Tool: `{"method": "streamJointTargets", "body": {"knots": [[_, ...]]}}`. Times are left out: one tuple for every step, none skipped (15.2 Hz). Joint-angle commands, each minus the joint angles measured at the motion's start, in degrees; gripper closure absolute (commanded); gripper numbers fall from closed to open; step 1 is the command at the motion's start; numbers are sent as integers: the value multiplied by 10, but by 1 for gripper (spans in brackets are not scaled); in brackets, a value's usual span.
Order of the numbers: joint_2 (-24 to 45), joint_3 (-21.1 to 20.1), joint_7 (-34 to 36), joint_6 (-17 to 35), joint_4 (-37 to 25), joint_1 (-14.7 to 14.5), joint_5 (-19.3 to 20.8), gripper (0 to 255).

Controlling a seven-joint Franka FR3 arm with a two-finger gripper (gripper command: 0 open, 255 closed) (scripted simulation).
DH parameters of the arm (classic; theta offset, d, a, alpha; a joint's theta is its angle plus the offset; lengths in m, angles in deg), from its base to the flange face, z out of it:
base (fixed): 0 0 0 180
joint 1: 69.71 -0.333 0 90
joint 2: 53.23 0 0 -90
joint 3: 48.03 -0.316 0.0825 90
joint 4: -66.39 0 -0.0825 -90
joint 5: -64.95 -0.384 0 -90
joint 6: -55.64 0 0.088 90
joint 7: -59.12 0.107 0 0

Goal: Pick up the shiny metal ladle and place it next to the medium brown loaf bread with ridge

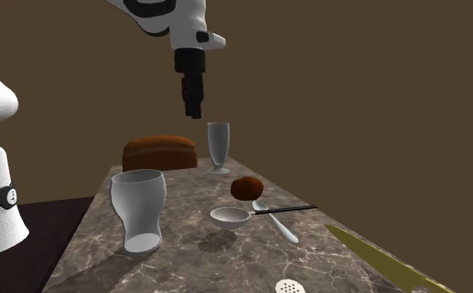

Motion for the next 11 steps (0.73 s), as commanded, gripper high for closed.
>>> {"method": "streamJointTargets", "body": {"knots": [[42,6,-10,18,-19,3,0,0],[63,9,-16,26,-28,5,0,0],[84,11,-21,34,-38,7,-1,0],[105,14,-26,41,-49,9,-2,0],[126,16,-31,48,-60,11,-3,0],[148,18,-36,54,-72,13,-4,0],[169,20,-41,60,-85,15,-5,0],[191,22,-46,65,-99,18,-7,0],[212,23,-51,70,-113,21,-8,0],[234,24,-56,73,-127,23,-10,0],[256,25,-60,77,-143,26,-11,0]]}}
